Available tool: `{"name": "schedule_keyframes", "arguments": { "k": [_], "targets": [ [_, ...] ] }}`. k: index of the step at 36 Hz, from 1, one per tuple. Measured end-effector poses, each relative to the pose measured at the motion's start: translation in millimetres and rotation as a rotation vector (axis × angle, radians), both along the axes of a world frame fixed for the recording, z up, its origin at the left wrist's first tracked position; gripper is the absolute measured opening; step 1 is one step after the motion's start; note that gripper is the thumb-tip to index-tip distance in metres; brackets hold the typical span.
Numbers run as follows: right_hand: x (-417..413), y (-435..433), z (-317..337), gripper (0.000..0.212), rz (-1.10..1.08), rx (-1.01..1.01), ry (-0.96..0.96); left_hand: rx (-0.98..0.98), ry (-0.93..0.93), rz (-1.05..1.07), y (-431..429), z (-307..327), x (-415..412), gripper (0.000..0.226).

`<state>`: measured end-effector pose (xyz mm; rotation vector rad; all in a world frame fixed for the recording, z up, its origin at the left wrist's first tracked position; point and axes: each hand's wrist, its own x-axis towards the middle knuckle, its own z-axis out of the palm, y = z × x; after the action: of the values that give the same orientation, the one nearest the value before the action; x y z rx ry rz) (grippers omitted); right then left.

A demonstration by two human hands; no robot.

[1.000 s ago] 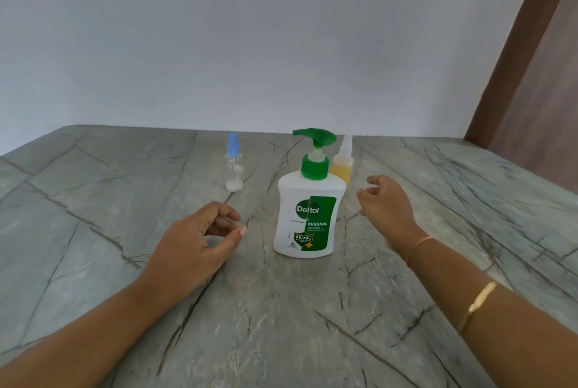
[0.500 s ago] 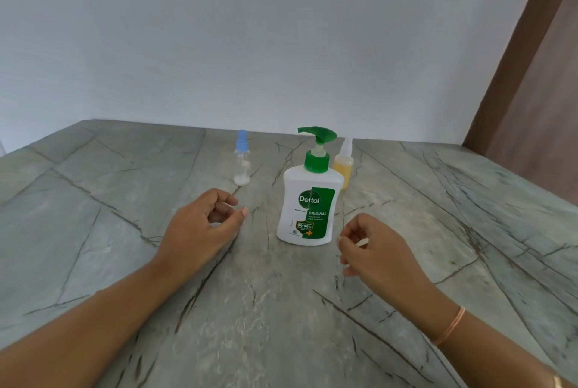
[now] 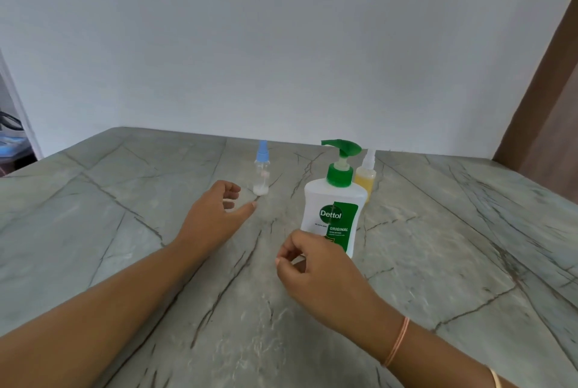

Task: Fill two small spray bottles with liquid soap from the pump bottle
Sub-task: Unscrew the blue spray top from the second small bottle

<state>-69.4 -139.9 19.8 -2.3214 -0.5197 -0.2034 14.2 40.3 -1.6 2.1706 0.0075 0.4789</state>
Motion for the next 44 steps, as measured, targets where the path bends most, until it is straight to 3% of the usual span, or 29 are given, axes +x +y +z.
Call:
{"name": "schedule_keyframes", "arguments": {
  "k": [8, 16, 23, 28, 31, 37, 44],
  "targets": [
    [2, -3, -8, 0.007, -0.015, 0.030, 0.064, 0.011, 0.106, 0.023, -6, -2, 49, 0.079],
    [4, -6, -10, 0.008, -0.022, 0.057, 0.086, -0.016, 0.148, 0.025, -28, 5, 86, 0.091],
    [3, -7, -11, 0.007, 0.002, 0.056, 0.093, -0.056, 0.106, 0.092, -26, 3, 97, 0.067],
    [3, -8, -13, 0.007, -0.002, 0.061, 0.087, 0.073, 0.069, 0.163, -20, -2, 89, 0.041],
    [3, -9, -13, 0.008, -0.004, 0.059, 0.090, 0.039, 0.047, 0.126, -15, -4, 75, 0.031],
    [3, -9, -10, 0.009, -0.012, 0.072, 0.107, 0.053, 0.032, -0.019, -7, -7, 24, 0.035],
    [5, -7, -5, 0.003, -0.038, 0.143, 0.110, 0.171, 0.067, -0.172, 1, 2, -31, 0.024]
  ]
}}
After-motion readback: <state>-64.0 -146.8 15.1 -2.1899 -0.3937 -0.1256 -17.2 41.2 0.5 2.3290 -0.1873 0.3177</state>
